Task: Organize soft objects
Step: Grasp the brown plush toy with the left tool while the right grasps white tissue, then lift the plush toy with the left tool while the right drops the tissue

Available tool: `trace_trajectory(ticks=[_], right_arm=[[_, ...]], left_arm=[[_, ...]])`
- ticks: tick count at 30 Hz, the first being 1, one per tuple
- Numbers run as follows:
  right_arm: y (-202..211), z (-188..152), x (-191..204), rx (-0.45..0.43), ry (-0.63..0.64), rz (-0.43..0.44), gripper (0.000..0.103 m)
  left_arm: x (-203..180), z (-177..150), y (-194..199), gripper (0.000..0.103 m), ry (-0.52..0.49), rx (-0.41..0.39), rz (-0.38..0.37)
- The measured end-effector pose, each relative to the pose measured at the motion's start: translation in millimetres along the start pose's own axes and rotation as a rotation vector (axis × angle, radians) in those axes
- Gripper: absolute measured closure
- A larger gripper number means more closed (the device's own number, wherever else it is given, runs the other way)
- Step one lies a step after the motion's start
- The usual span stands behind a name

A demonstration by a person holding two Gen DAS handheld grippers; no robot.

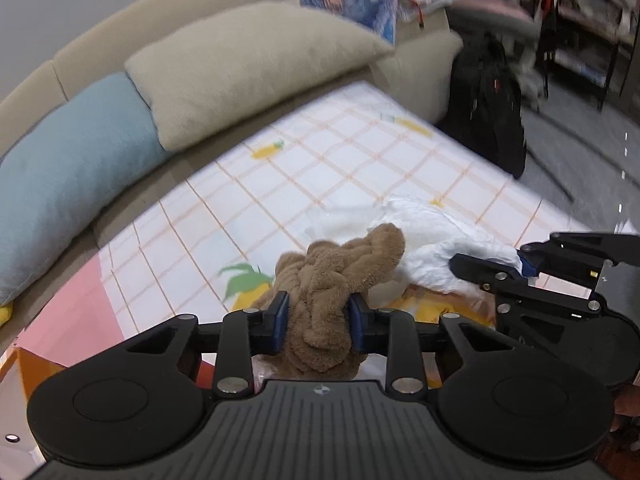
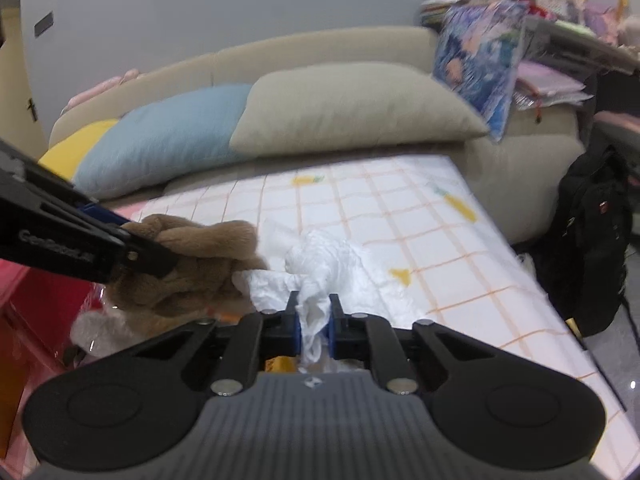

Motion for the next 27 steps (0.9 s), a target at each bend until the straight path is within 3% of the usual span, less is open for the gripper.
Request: trace_trajectory(ticks=[6,13,21,27], right_arm=[[40,2,2,-0.079,-0.02,-0.017,0.094],[93,2,24,-0.112,0.0,-0.038,0.094],[149,-15,61,-0.105,0.014,0.032,0.094],[177,-35,99,-0.082,0.079,0.083,0.094]], left_arm=[[0,-1,46,0.069,0.041,-0.129,-0.047],[-1,-22,103,0.069,0.1,-0.252,-0.085],[7,-73,153,0.069,0.166,-0.334,-0.116],[20,-122,176,0.069,0.222,-0.361,-0.072]])
Point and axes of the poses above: each gripper's, at about its wrist camera, not at the fingertips, and y roughly against the way its jaws point, x to its left, z to its top, the point moved 6 cm from there along -y, roughly the way its jaws point, and after that the axes turned 15 degrees about x, right-handed, at the moved point
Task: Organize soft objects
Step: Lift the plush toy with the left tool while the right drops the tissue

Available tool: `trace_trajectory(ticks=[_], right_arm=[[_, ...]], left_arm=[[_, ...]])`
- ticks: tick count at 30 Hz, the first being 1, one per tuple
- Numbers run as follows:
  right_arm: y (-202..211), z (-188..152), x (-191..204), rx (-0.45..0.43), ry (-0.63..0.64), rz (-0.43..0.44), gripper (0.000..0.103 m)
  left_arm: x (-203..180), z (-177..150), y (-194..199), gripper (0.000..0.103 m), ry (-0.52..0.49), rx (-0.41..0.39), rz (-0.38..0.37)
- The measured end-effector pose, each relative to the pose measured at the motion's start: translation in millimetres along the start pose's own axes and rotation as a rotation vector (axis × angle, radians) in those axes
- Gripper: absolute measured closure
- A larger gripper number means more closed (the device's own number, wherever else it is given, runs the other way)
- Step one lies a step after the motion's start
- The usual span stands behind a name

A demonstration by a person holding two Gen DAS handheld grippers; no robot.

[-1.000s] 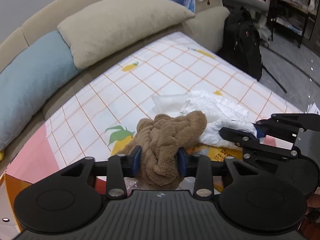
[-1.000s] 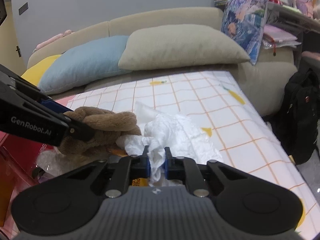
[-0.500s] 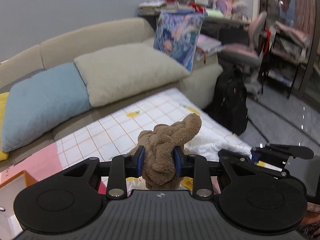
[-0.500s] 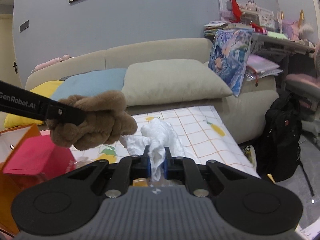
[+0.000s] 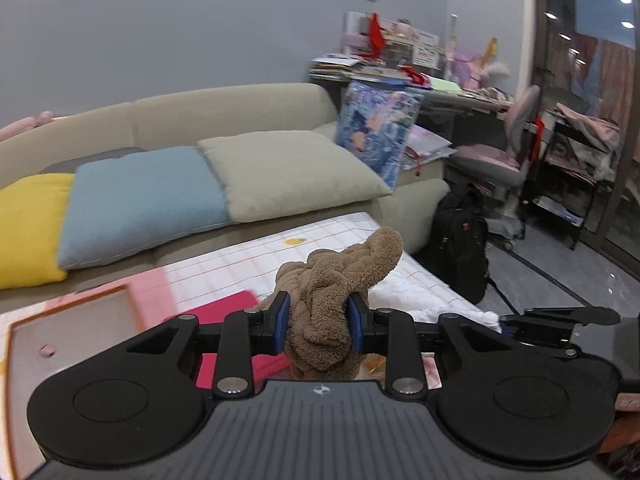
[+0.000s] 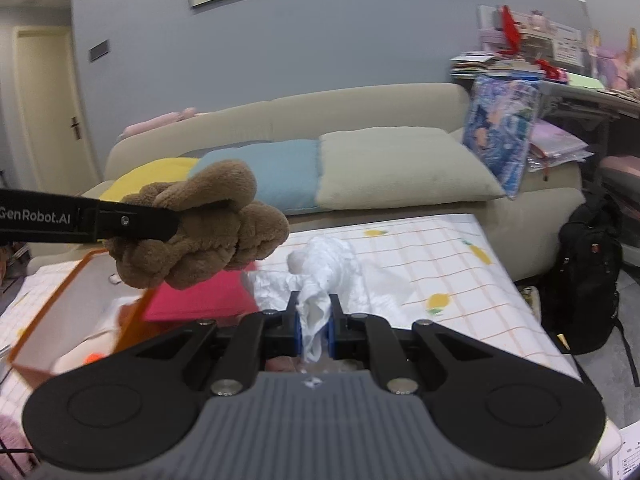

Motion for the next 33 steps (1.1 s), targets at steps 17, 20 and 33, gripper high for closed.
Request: trace_trajectory(ticks=[17,20,33], right_arm=[[14,-26,63,0.178,0.021,0.173,0.094],[-18,-39,52,0.274,-0.017,0.153,0.094],[-99,-86,53,0.551,-0.023,0.198,0.078]], left_arm=[[41,-77,39,0.069,0.18,0.042,-0.005],[40,-89,36,0.069,0.182,0.069,-0.015],[37,-139,-6,0.069,0.214,0.24,-0.019]])
Point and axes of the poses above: each gripper's, at about its wrist camera, not at the fingertips, and y roughly against the way its jaws point, x to its left, z to its top, the point moved 6 cm from there along -y, roughly the way its jaws point, and after that the axes turned 15 degrees about x, right-handed, at the moved point
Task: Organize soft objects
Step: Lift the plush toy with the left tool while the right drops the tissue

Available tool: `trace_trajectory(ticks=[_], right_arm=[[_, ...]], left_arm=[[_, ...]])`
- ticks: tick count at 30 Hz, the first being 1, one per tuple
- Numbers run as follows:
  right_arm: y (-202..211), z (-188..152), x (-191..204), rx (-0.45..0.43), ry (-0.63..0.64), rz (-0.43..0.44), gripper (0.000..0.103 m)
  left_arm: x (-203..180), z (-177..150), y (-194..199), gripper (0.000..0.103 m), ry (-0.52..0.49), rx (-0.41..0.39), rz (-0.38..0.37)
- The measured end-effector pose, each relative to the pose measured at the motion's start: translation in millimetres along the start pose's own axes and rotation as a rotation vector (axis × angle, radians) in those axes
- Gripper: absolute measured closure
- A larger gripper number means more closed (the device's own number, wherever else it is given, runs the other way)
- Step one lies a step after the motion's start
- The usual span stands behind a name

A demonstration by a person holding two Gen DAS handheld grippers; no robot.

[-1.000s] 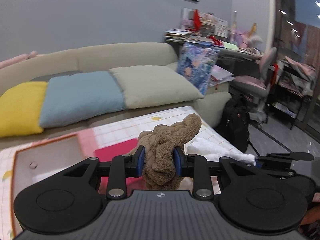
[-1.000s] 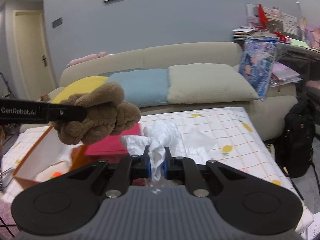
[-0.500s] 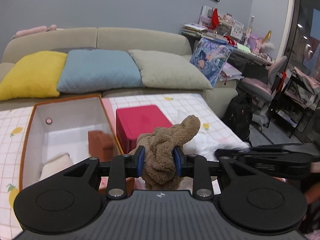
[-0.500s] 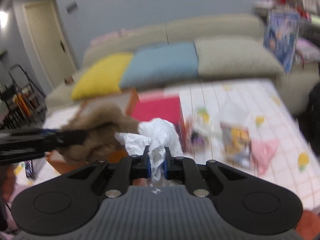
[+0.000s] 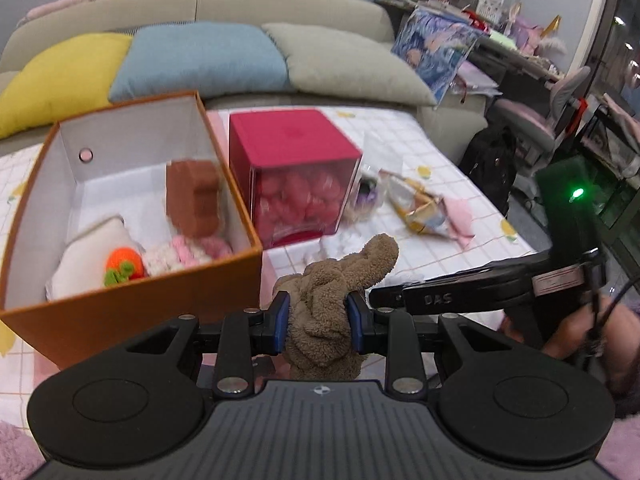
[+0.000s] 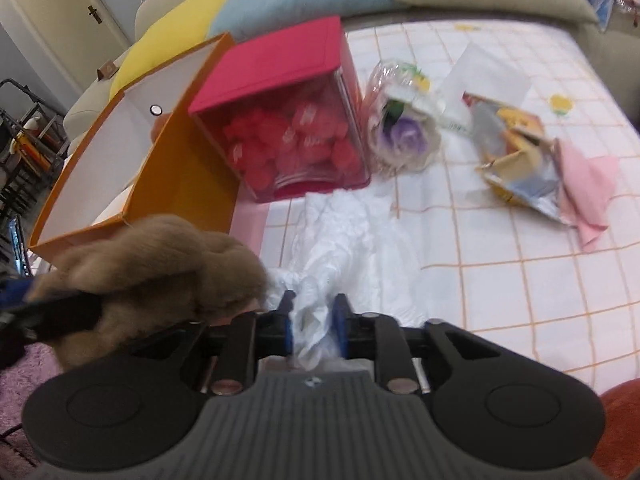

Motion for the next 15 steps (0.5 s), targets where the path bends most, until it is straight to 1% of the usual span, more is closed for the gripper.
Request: trace_trajectory(ticks=[2,5,7,8,10,13,15], right_arm=[[1,-1,-2,-0.003,-0.01,0.0,0.073],[12,-3,-6,-0.035,-0.024,-0.022,0.053],[17,-2,-7,-0.057,-0.024,-0.045,0.033],[16,1,-9,-0.058,-0.017,-0.059,0.03],[8,7,-11,-0.029,0.008,-0.068,0.028],[-9,18,-17,0.001,0.028,-0.067,0.024],[-19,23,-23,0.012,0.026,-0.055,0.024]], left_arm=[[4,0,-7,0.069,0.016,0.013,-0.015],[4,0,-15,0.069,0.015,0.02,-0.012],[3,1,-18,0.069,0.013,0.021,-0.013],[3,2,-19,0.069,0.015,0.022,-0.012],[4,3,-21,0.069,0.022,0.024,-0.01],[5,5,-20,0.069,0.035,0.027,-0.005],[5,5,-20,0.069,0.038,0.032,0.003]])
Point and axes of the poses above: each gripper's, at about its wrist camera, not at the fingertips, and y roughly against the way its jaws point, x to its left, z to its top, the point moved 6 cm from there along -y, roughly the way its jaws point, and after that the axes turned 15 degrees about x, right-handed, at the moved point
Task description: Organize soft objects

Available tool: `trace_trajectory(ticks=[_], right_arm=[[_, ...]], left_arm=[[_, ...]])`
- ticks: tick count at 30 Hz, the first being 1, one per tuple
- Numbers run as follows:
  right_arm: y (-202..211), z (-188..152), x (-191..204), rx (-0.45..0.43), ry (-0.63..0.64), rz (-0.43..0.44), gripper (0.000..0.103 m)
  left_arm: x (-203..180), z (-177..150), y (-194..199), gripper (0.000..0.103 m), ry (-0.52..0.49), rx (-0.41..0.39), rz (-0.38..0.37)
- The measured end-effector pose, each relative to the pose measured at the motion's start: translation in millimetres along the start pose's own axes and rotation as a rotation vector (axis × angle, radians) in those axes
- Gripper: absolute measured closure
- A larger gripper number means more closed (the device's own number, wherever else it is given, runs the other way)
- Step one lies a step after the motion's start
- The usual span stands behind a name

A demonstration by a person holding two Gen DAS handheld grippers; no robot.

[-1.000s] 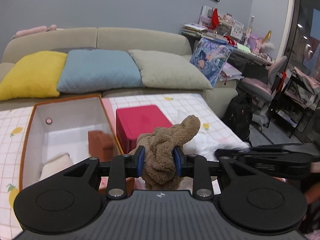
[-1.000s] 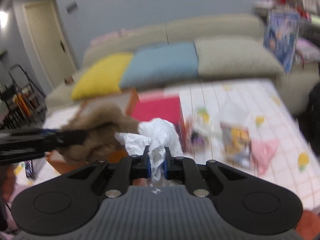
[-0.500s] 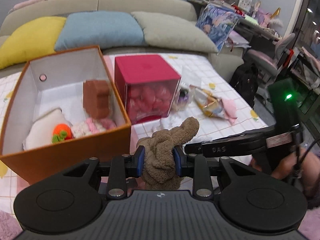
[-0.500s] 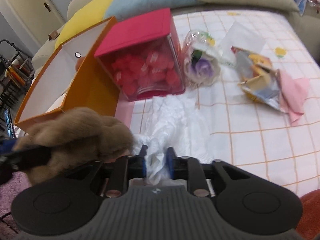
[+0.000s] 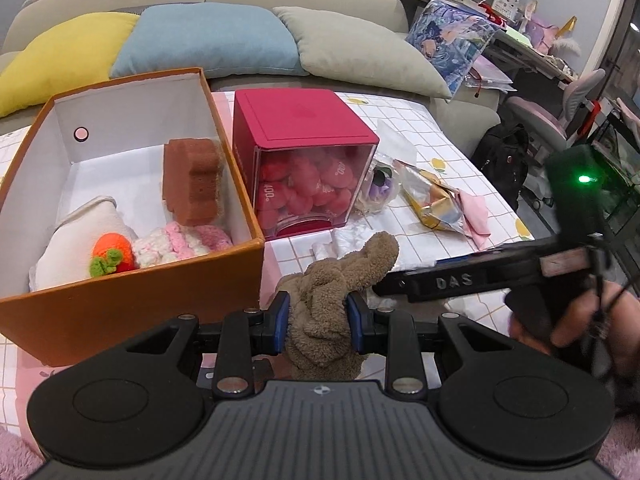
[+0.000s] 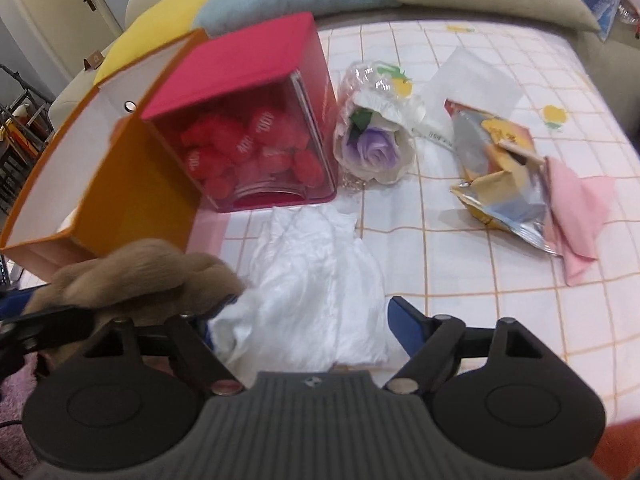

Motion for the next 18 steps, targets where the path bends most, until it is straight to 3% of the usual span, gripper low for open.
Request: trace_trajectory(ticks=[5,9,13,18], right_arm=[[-16,3,-4,0.024,-0.009,0.048,0.03],[-21,3,1,0.026,0.02,0.022,0.033],[-22,-1,9,0.027,0.064,0.0,0.056],[-21,-3,20,0.016,0.125,-0.033,0.075]], left_arm=[[3,-1,-3,0.069,0.013,0.018,0.001],[3,0,-5,0.069,0.012,0.022,0.0],[2,-1,-5,0.069,0.014,0.024,0.001],[3,-1,-4,0.069,0.02,0.024,-0.002]])
Point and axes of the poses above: each gripper's, at about its wrist camera, not at the fingertips, and y roughly against the way its jaws point, x to its left, z to its top, the point moved 6 cm from there along -y, roughly the way its jaws point, and after that the axes turned 15 degrees about x, right-handed, at the moved point
